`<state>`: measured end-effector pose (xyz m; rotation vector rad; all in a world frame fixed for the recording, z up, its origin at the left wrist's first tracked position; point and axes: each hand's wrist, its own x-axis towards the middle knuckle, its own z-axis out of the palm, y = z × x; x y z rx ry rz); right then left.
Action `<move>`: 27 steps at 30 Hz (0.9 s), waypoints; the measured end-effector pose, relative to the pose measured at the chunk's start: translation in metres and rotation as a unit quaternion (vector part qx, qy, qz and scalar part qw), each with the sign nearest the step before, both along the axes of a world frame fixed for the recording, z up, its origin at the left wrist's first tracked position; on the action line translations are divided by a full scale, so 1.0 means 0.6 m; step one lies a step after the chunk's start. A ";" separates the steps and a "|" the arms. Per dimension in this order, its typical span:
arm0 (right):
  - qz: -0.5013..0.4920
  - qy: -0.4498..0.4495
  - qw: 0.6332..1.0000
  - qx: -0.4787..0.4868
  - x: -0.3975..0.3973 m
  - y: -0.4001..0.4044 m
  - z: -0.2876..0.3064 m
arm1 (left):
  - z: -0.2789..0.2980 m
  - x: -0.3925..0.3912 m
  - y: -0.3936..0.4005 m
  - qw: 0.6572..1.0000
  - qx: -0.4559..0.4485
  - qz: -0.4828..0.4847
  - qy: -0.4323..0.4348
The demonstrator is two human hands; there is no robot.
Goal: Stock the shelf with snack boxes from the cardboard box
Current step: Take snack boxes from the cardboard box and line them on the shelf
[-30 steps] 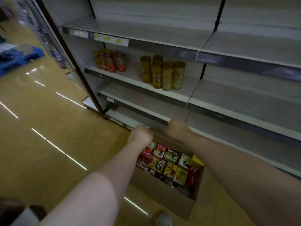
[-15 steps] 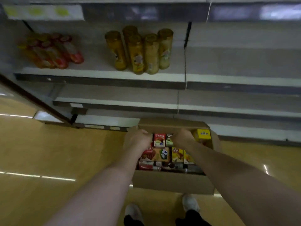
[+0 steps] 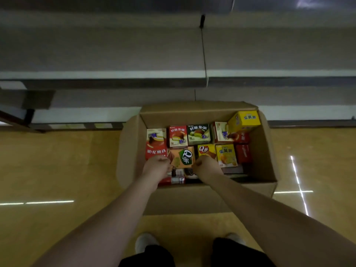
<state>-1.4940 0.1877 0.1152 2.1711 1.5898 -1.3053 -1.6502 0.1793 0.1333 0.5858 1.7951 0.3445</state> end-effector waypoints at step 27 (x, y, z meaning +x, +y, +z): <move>0.460 -0.041 0.886 -0.039 -0.153 0.033 -0.364 | -0.307 -0.057 0.034 0.997 0.069 -0.025 -0.032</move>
